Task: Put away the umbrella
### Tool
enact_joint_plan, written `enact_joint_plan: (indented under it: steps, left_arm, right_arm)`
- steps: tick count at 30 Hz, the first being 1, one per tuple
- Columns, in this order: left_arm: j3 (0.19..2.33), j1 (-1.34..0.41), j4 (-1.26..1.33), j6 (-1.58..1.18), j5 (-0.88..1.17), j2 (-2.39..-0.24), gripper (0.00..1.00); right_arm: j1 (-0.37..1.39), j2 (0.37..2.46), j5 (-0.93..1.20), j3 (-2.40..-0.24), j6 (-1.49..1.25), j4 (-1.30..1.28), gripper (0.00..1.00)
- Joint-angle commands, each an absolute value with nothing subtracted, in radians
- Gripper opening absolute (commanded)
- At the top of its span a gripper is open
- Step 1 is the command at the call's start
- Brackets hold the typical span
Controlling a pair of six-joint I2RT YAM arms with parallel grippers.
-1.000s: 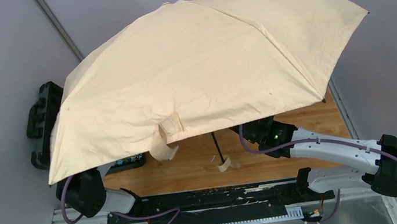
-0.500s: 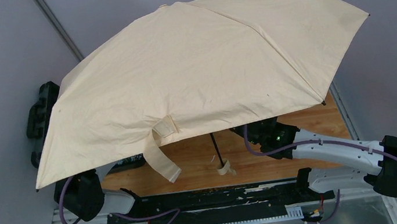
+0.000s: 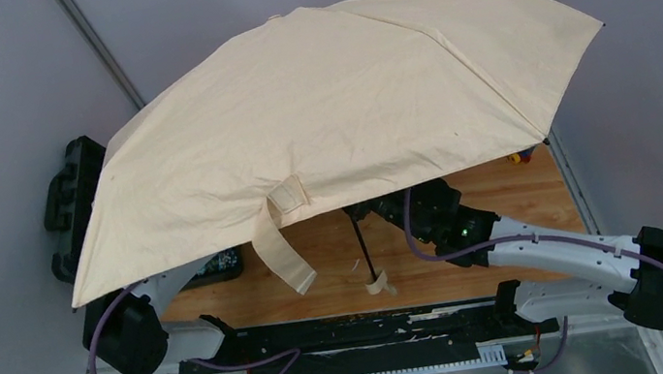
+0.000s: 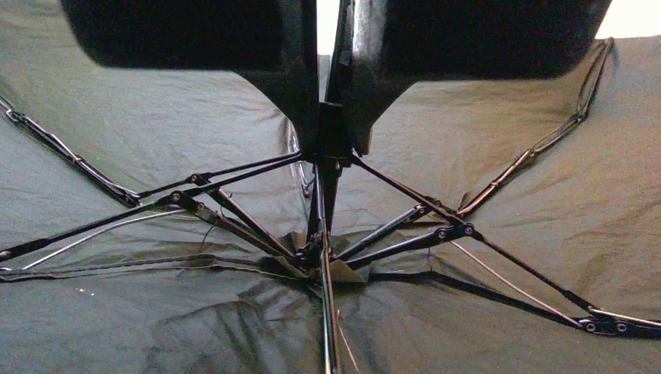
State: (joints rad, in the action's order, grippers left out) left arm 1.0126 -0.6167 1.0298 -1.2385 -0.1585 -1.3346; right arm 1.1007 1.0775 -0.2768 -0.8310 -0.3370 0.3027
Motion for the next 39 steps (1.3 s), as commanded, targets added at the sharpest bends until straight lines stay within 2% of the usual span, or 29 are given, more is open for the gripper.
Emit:
enact_joint_plan:
  steps: [1, 6, 11, 16, 23, 25, 26, 27, 29, 30, 33, 39]
  left_arm:
    - [0.922, -0.63, 0.997, -1.157, -0.196, -1.273, 0.0]
    - [1.001, -0.606, 0.781, -1.048, -0.015, -1.238, 0.0]
    - [0.995, -0.604, 0.801, -1.06, 0.006, -1.223, 0.36]
    - [0.991, -0.603, 0.824, -1.048, -0.031, -1.206, 0.58]
    - [1.001, -0.602, 0.836, -1.047, -0.047, -1.204, 0.62]
    - [1.002, -0.602, 0.84, -1.047, -0.051, -1.204, 0.62]
    - [1.003, -0.602, 0.845, -1.051, -0.052, -1.206, 0.58]
    - [1.005, -0.602, 0.854, -1.055, -0.05, -1.212, 0.47]
    - [1.011, -0.602, 0.881, -1.072, -0.023, -1.23, 0.15]
    - [1.011, -0.603, 0.889, -1.088, 0.002, -1.245, 0.02]
    - [0.959, -0.62, 0.915, -1.116, 0.034, -1.258, 0.0]
    - [0.857, -0.637, 0.879, -1.092, -0.029, -1.215, 0.0]
  right_arm:
    - [1.114, 1.035, -0.224, -0.873, -0.203, 0.366, 0.0]
    - [1.109, 0.97, -0.123, -0.825, -0.21, 0.411, 0.0]
    - [1.109, 0.938, -0.095, -0.811, -0.237, 0.408, 0.0]
    - [1.111, 0.926, -0.087, -0.792, -0.273, 0.407, 0.0]
    - [1.111, 0.919, -0.092, -0.777, -0.295, 0.407, 0.0]
    - [1.111, 0.918, -0.091, -0.773, -0.299, 0.408, 0.0]
    - [1.111, 0.917, -0.088, -0.772, -0.3, 0.408, 0.0]
    - [1.111, 0.919, -0.085, -0.772, -0.302, 0.408, 0.0]
    - [1.111, 0.926, -0.08, -0.77, -0.308, 0.414, 0.0]
    - [1.111, 0.929, -0.083, -0.77, -0.307, 0.421, 0.0]
    - [1.11, 0.931, -0.108, -0.809, -0.282, 0.42, 0.0]
    - [1.109, 0.955, -0.102, -0.926, -0.282, 0.331, 0.0]
